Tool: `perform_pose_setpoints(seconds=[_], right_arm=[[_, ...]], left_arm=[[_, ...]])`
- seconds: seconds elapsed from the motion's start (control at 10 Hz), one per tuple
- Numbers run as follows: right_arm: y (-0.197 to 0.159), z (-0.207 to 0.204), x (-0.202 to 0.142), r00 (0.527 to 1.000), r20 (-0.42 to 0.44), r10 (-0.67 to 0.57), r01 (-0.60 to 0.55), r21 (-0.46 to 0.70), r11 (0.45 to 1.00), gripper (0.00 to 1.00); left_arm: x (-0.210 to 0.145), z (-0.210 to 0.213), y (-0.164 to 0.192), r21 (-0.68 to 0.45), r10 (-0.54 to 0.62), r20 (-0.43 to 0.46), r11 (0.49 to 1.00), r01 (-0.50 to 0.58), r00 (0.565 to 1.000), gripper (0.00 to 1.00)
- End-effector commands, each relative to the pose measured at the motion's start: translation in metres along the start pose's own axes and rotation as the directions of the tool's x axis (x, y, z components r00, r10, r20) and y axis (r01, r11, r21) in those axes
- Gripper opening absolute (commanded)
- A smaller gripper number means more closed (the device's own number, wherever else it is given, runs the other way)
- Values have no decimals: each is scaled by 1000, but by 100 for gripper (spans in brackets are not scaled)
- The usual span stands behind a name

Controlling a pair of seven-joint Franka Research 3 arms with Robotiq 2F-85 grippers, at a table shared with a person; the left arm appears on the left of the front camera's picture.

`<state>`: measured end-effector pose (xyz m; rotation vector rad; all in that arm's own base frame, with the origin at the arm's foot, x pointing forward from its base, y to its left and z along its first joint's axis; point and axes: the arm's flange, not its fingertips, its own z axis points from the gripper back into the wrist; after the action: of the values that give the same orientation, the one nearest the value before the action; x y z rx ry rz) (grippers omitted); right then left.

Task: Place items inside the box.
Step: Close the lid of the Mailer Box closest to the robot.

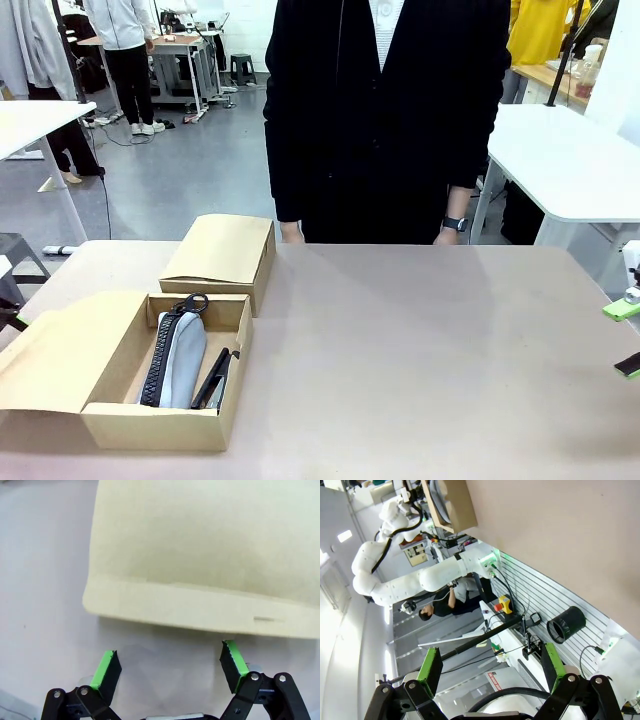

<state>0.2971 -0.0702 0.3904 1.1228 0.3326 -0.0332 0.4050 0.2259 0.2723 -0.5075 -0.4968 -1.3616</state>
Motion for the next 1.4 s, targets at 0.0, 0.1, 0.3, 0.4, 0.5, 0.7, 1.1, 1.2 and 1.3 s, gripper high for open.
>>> perform_pose_setpoints(seconds=[0.0,0.1,0.3,0.4,0.5,0.7,1.1,1.2,1.3], right_arm=[[6,1,0,1000,-1,-20,20,11,1000,100],[6,1,0,1000,-1,-20,20,11,1000,100],[6,1,0,1000,-1,-20,20,11,1000,100],[6,1,0,1000,-1,-20,20,11,1000,100],[6,1,0,1000,-1,-20,20,11,1000,100],[6,1,0,1000,-1,-20,20,11,1000,100],[6,1,0,1000,-1,-20,20,11,1000,100],[6,1,0,1000,-1,-20,20,11,1000,100],[6,1,0,1000,-1,-20,20,11,1000,100]], left_arm=[[0,-9,5,-21,-35,74,999,37,997,100],[3,-9,7,-33,-41,119,998,45,992,100],[5,-6,8,-51,-48,226,997,61,973,100],[7,-1,8,-38,-48,279,997,61,959,100],[11,4,6,-29,-70,344,996,85,936,100],[27,8,-4,-31,-125,452,987,156,883,100],[74,19,-33,38,-201,585,974,221,786,100],[90,21,-43,38,-220,614,968,250,758,100],[108,22,-56,44,-245,623,959,280,743,100]])
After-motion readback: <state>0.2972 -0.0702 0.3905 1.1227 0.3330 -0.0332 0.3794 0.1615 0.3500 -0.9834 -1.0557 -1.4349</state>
